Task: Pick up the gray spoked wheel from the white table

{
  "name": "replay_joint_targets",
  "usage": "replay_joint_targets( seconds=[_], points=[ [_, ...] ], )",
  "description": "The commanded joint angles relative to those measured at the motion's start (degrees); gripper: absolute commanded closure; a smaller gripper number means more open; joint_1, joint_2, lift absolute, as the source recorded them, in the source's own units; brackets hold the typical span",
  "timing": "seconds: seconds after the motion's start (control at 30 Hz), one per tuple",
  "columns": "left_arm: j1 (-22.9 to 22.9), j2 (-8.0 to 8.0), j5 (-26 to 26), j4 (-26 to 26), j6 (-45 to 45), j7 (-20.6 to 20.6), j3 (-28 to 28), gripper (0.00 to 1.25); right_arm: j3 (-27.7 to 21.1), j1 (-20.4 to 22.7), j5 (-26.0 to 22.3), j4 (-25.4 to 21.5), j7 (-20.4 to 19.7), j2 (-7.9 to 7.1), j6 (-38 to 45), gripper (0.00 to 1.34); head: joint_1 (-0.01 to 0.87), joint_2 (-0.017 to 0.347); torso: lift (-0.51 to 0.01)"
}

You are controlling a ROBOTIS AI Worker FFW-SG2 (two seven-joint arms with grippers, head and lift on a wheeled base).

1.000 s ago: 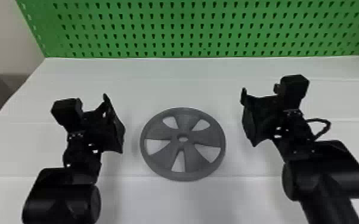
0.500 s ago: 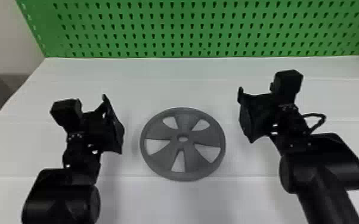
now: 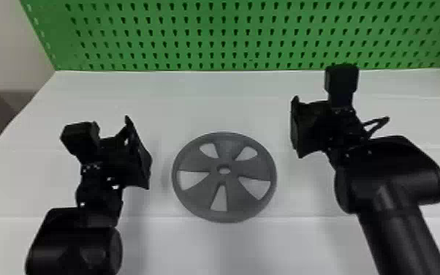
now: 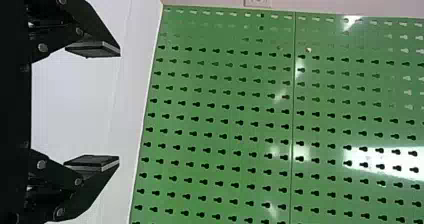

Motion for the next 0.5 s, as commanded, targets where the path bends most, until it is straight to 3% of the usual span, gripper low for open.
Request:
replay_joint_targets(
  seconds=[0.0,0.3,0.47],
  points=[
    [0.1,0.00,0.0,-0.2,0.0,0.0,0.3,0.48,-0.7,-3.2,-3.7,-0.1,0.2,-0.36,5.1,0.26,0.782,0.066,-0.081],
    [0.3,0.00,-0.4,-0.6,0.0,0.0,0.5,0.48,0.1,-13.4,-6.0,1.1,0.2,-2.38,19.3,0.26,0.782,0.066,-0.081],
    [0.2,0.00,-0.5,-0.6,0.0,0.0,0.5,0.48,-0.9,-20.6,-10.3,5.3,0.2,-3.26,29.1,0.26,0.782,0.066,-0.081]
  ],
)
